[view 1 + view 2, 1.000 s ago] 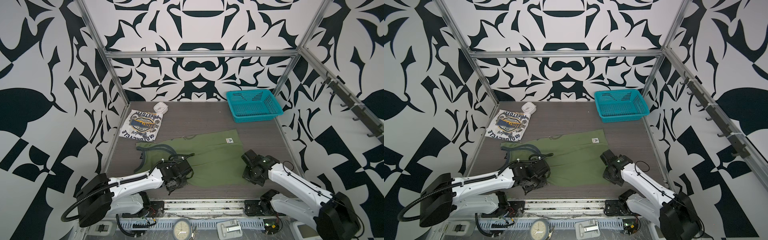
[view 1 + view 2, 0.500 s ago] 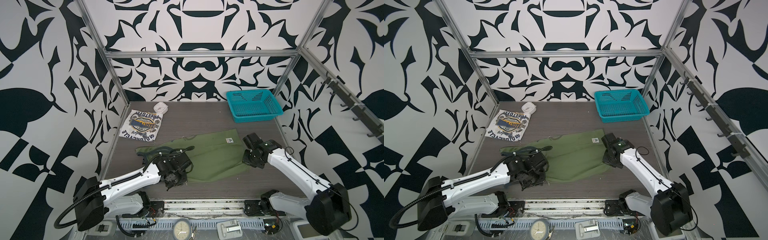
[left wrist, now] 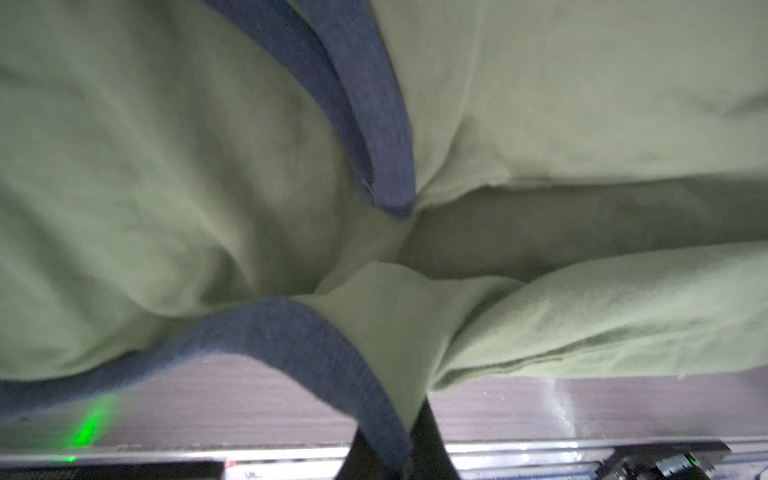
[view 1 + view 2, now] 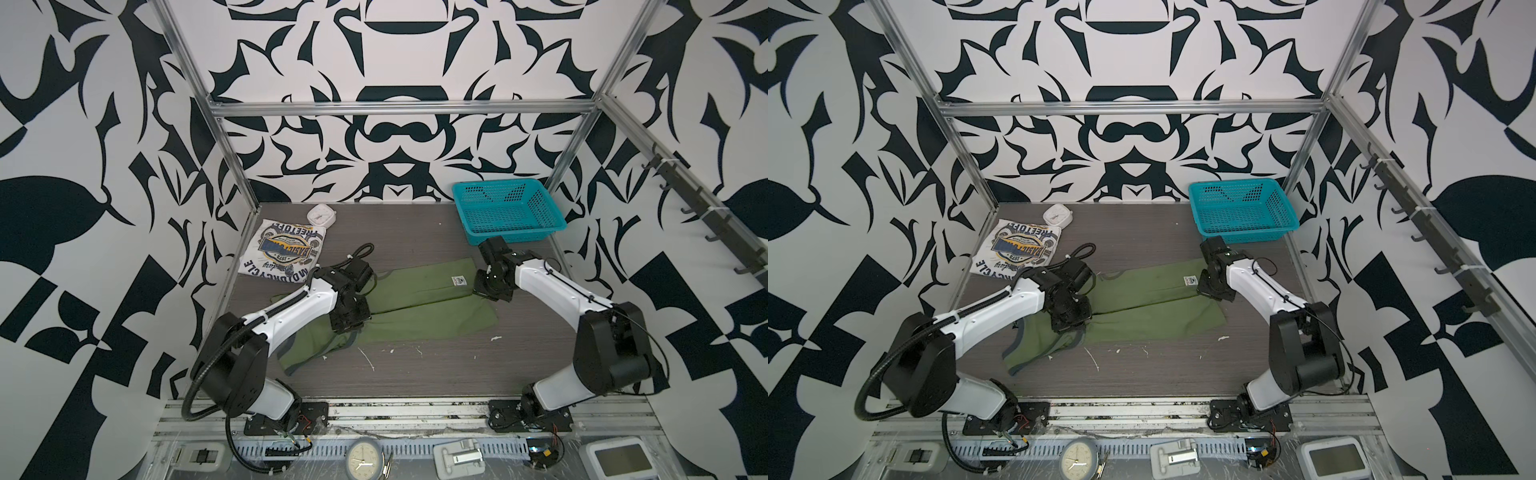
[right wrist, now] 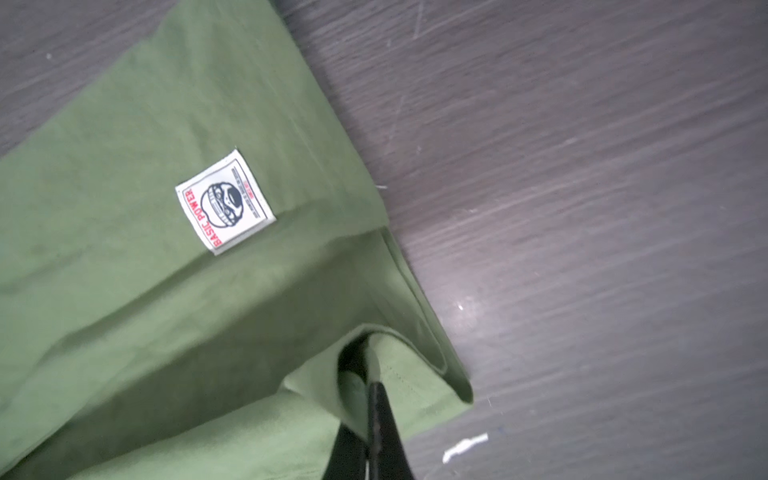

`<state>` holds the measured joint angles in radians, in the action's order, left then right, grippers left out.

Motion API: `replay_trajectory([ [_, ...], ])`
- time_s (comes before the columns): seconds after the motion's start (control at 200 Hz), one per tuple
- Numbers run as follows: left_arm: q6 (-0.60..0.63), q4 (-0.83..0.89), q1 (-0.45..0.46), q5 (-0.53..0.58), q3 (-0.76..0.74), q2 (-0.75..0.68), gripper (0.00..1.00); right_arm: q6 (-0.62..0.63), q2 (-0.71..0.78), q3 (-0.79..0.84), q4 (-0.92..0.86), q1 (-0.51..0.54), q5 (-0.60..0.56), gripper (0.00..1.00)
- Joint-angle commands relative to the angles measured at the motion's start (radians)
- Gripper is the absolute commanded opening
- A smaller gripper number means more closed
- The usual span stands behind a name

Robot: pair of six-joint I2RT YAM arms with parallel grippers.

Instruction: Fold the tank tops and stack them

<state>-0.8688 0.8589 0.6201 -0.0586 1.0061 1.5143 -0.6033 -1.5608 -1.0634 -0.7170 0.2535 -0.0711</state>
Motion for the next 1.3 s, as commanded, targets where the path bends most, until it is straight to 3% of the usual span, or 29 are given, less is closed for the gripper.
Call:
replay_trajectory([
  [0.0, 0.032, -0.009, -0.030, -0.020, 0.021, 0.041, 0.10, 0.027, -0.019, -0.044, 0.066, -0.008, 0.004, 0.02],
  [0.075, 0.032, -0.041, -0.047, -0.029, 0.013, 0.064, 0.16, 0.031, -0.045, -0.053, 0.084, -0.014, 0.000, 0.06],
  [0.195, 0.032, -0.054, -0.064, 0.009, 0.032, 0.103, 0.32, 0.045, -0.083, -0.086, 0.066, -0.026, -0.021, 0.28],
  [0.25, 0.015, -0.049, -0.068, 0.063, 0.034, 0.085, 0.38, 0.052, -0.077, -0.086, 0.067, -0.028, -0.048, 0.34],
  [0.39, -0.023, -0.015, -0.074, 0.187, 0.030, 0.009, 0.45, 0.076, -0.021, -0.072, 0.047, -0.026, -0.055, 0.37],
  [0.65, 0.020, -0.077, -0.032, 0.140, 0.002, -0.027, 0.56, 0.129, 0.040, 0.033, 0.111, -0.028, 0.077, 0.41],
  [0.86, 0.040, -0.110, 0.012, 0.129, 0.041, 0.039, 0.55, 0.137, -0.045, 0.000, 0.143, -0.042, 0.107, 0.42],
  [1.015, 0.034, -0.117, 0.012, 0.154, 0.052, 0.079, 0.45, 0.144, -0.112, -0.044, 0.128, -0.051, 0.102, 0.39],
  [1.295, -0.009, -0.115, 0.012, 0.213, 0.033, 0.037, 0.18, 0.154, -0.107, -0.050, 0.124, -0.051, 0.055, 0.15],
])
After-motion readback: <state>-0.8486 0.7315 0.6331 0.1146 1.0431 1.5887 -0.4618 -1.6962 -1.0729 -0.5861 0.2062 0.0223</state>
